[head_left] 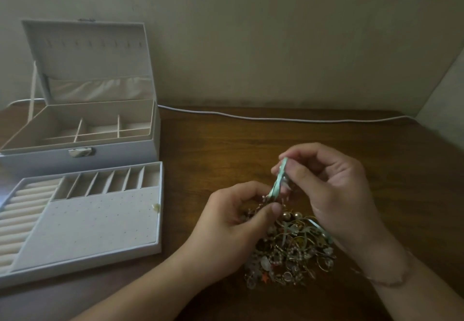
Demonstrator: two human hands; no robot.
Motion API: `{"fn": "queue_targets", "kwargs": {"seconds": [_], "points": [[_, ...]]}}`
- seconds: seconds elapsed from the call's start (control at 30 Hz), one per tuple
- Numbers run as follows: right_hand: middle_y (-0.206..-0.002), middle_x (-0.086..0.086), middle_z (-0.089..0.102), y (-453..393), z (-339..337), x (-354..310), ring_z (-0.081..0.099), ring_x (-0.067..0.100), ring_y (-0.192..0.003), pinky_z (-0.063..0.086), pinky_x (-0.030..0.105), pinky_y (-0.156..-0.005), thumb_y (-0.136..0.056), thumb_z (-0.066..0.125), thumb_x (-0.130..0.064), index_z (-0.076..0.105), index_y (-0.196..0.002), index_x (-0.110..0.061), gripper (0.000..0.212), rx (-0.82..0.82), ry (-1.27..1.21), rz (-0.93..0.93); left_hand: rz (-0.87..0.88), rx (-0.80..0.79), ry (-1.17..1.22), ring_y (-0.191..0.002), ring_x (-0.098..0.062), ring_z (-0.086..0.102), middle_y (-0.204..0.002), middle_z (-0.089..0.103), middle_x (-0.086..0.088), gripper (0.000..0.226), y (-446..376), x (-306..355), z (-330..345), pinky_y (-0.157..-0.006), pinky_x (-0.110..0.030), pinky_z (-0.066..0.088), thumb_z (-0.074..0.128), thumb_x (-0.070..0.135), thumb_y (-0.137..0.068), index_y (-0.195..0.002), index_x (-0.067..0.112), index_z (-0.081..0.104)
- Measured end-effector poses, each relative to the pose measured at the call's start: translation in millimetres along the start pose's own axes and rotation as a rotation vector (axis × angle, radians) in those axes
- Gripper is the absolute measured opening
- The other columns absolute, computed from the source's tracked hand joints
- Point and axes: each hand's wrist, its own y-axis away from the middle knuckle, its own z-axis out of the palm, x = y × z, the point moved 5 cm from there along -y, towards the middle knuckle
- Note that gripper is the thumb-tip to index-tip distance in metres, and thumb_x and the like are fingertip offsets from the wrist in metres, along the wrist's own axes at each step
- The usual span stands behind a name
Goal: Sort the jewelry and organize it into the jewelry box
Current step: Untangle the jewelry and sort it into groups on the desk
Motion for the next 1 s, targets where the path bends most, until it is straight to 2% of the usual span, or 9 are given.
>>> {"fn": "queue_targets", "kwargs": {"seconds": [0.13,0.2,0.3,0.37,0.5,0.63,0.73,0.87,1.0], "points": [[-0.085,0.015,0.072,-1,-11,2,0.069,0.028,-0.065,0.056,0.034,-0.053,-0.090,0.057,-0.007,0.064,-0.093,-0.008,0.009,0.096,-0.096,0.057,-0.040,0.086,0.102,-0.075,-0.016,0.065,-0.074,0.069,0.000,0.019,-1,-3,-5,-0.073,-0.036,0.053,0.058,0.031,-0.093,-0.090,0.021,0.074],[-0.087,0.014,0.072,-1,-14,5,0.069,0.028,-0.068,0.056,0.034,-0.055,-0.091,0.055,-0.003,0.064,-0.091,-0.005,0.009,0.098,-0.128,0.120,-0.075,0.089,0.184,-0.067,-0.017,0.059,-0.066,0.063,0.001,0.020,-1,-5,-7,-0.072,-0.034,0.053,0.057,0.029,-0.095,-0.090,0.018,0.074],[-0.091,0.013,0.073,3,-9,12,0.071,0.028,-0.077,0.057,0.034,-0.062,-0.085,0.062,-0.014,0.067,-0.095,-0.006,0.014,0.002,-0.115,0.178,-0.086,0.082,0.231,-0.059,-0.003,0.052,-0.060,0.059,0.009,0.022,0,-3,-7,-0.062,-0.016,0.044,0.055,0.023,-0.092,-0.090,0.010,0.072],[-0.094,0.011,0.072,6,-3,13,0.071,0.024,-0.083,0.058,0.033,-0.067,-0.083,0.068,-0.022,0.069,-0.098,-0.010,0.019,-0.075,-0.077,0.176,-0.076,0.073,0.231,-0.059,0.003,0.054,-0.063,0.062,0.010,0.022,0,0,-5,-0.060,-0.011,0.042,0.054,0.020,-0.091,-0.090,0.007,0.071],[-0.094,-0.002,0.072,10,3,12,0.070,0.015,-0.088,0.058,0.030,-0.074,-0.075,0.074,-0.026,0.073,-0.096,-0.025,0.021,-0.189,0.157,0.141,-0.032,0.093,0.171,-0.061,0.000,0.053,-0.063,0.061,0.010,0.024,0,1,-6,-0.061,-0.014,0.042,0.054,0.023,-0.097,-0.085,0.012,0.071],[-0.089,-0.010,0.070,9,2,6,0.066,0.012,-0.085,0.056,0.031,-0.070,-0.074,0.066,-0.044,0.072,-0.084,-0.034,0.015,-0.178,0.352,0.025,-0.040,0.121,0.121,-0.068,-0.020,0.060,-0.069,0.066,-0.003,0.030,1,-4,-11,-0.069,-0.029,0.049,0.050,0.024,-0.094,-0.084,0.011,0.074],[-0.091,-0.013,0.071,10,0,5,0.067,0.011,-0.091,0.057,0.031,-0.074,-0.073,0.066,-0.041,0.071,-0.086,-0.034,0.015,-0.220,0.337,0.009,-0.099,0.132,0.143,-0.083,-0.038,0.066,-0.082,0.072,-0.016,0.034,1,-7,-13,-0.083,-0.054,0.052,0.048,0.027,-0.094,-0.087,0.008,0.075],[-0.091,-0.009,0.073,9,-6,5,0.068,0.012,-0.085,0.058,0.033,-0.070,-0.077,0.068,-0.036,0.072,-0.083,-0.033,0.008,-0.162,0.288,-0.005,-0.175,0.206,0.165,-0.087,-0.028,0.072,-0.086,0.076,-0.011,0.037,1,-11,-19,-0.086,-0.048,0.056,0.046,0.027,-0.099,-0.089,0.011,0.078],[-0.094,0.008,0.073,7,-13,5,0.068,0.020,-0.082,0.057,0.030,-0.070,-0.076,0.072,-0.031,0.074,-0.081,-0.021,0.011,-0.121,-0.058,0.033,-0.216,0.264,0.168,-0.084,-0.025,0.071,-0.082,0.075,-0.009,0.036,2,-15,-21,-0.086,-0.042,0.056,0.047,0.022,-0.101,-0.085,0.014,0.078]]}}
